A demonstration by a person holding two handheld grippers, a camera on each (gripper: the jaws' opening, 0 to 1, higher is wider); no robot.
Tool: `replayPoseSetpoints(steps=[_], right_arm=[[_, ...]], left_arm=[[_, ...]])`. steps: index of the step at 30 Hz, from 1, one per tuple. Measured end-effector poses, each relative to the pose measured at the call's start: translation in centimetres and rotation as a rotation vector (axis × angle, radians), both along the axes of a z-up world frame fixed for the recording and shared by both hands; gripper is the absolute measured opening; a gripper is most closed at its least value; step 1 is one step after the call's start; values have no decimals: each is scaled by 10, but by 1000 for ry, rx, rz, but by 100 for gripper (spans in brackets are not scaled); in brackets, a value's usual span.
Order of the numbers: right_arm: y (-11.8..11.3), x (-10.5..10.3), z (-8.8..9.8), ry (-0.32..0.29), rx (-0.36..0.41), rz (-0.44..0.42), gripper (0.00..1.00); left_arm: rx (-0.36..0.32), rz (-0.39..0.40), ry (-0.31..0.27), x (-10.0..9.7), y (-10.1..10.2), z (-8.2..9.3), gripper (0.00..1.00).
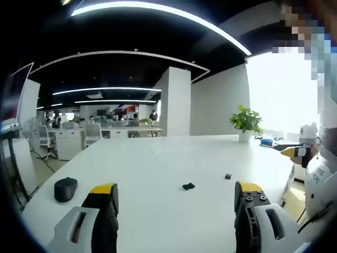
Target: Snap the two parts of the plastic buckle together until the buckle closes and remains connected.
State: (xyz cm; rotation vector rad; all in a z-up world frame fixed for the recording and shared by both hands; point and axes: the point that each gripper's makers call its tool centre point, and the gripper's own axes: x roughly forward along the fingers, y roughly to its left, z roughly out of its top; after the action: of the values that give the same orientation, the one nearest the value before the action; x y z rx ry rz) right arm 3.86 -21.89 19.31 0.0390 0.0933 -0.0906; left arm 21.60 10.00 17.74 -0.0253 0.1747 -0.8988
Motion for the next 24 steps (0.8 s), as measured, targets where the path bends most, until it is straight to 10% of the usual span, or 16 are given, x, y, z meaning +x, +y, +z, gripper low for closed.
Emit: replayPoseSetpoints(steps=[24], right_arm=[[12, 8, -3, 12, 17, 68, 85]], left_arm=[[-16, 24, 8, 1, 3, -4, 93]])
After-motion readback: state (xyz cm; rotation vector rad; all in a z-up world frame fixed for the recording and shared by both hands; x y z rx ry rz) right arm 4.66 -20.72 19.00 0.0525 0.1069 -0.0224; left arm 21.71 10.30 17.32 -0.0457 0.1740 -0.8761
